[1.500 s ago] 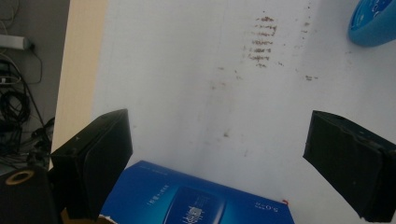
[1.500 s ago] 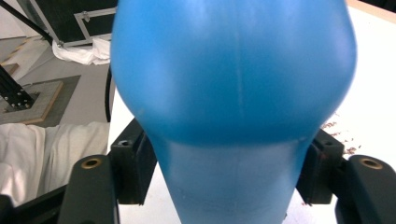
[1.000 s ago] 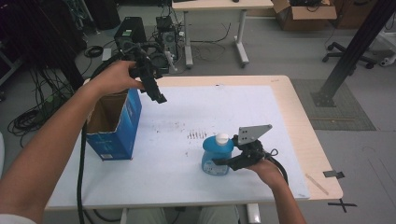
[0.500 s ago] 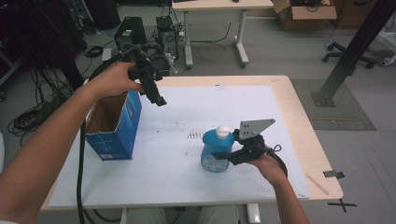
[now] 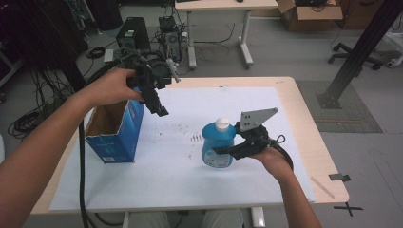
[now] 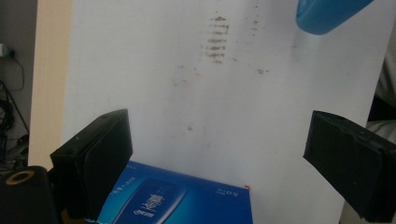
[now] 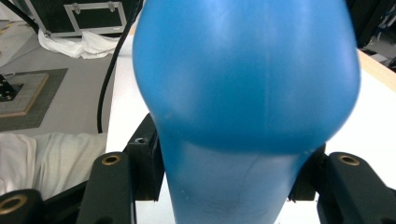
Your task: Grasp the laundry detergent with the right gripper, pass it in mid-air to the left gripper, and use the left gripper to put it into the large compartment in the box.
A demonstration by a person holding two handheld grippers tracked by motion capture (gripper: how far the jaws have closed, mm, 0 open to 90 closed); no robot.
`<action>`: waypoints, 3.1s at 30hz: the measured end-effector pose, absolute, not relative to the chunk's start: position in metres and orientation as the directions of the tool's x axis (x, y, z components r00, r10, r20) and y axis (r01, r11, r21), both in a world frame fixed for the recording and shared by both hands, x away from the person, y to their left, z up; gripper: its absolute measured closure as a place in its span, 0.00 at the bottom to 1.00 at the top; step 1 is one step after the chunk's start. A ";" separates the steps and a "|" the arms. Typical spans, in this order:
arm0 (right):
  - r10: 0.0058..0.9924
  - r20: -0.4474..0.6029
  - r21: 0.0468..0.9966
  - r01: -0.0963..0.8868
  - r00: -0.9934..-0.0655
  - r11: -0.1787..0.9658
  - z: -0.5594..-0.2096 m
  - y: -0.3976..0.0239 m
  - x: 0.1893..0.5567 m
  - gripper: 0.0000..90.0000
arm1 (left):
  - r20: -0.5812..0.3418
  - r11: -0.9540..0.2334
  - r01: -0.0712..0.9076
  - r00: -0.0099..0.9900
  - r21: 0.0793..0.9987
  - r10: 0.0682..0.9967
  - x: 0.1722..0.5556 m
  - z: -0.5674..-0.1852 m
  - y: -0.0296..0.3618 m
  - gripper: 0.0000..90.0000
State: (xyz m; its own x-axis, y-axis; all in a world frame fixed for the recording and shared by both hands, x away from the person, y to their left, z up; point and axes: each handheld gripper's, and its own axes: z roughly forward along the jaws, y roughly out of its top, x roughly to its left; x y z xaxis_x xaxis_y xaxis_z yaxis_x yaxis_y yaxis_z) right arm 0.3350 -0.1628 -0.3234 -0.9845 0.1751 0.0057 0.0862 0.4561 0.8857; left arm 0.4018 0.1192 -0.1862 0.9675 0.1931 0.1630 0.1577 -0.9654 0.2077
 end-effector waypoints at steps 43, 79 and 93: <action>0.007 -0.025 0.855 -0.018 -1.000 0.519 -0.288 -0.076 0.361 0.48 | 0.072 -0.977 0.057 0.995 0.208 0.073 0.345 -0.167 0.102 0.09; -0.029 -0.029 0.845 -0.040 -0.999 0.533 -0.277 -0.051 0.359 0.48 | 0.048 -0.975 0.070 0.995 0.211 0.082 0.350 -0.184 0.087 0.14; -0.029 -0.035 0.845 -0.045 -0.999 0.532 -0.278 -0.053 0.360 0.48 | 0.043 -0.977 0.056 0.997 0.204 0.066 0.351 -0.187 0.084 0.24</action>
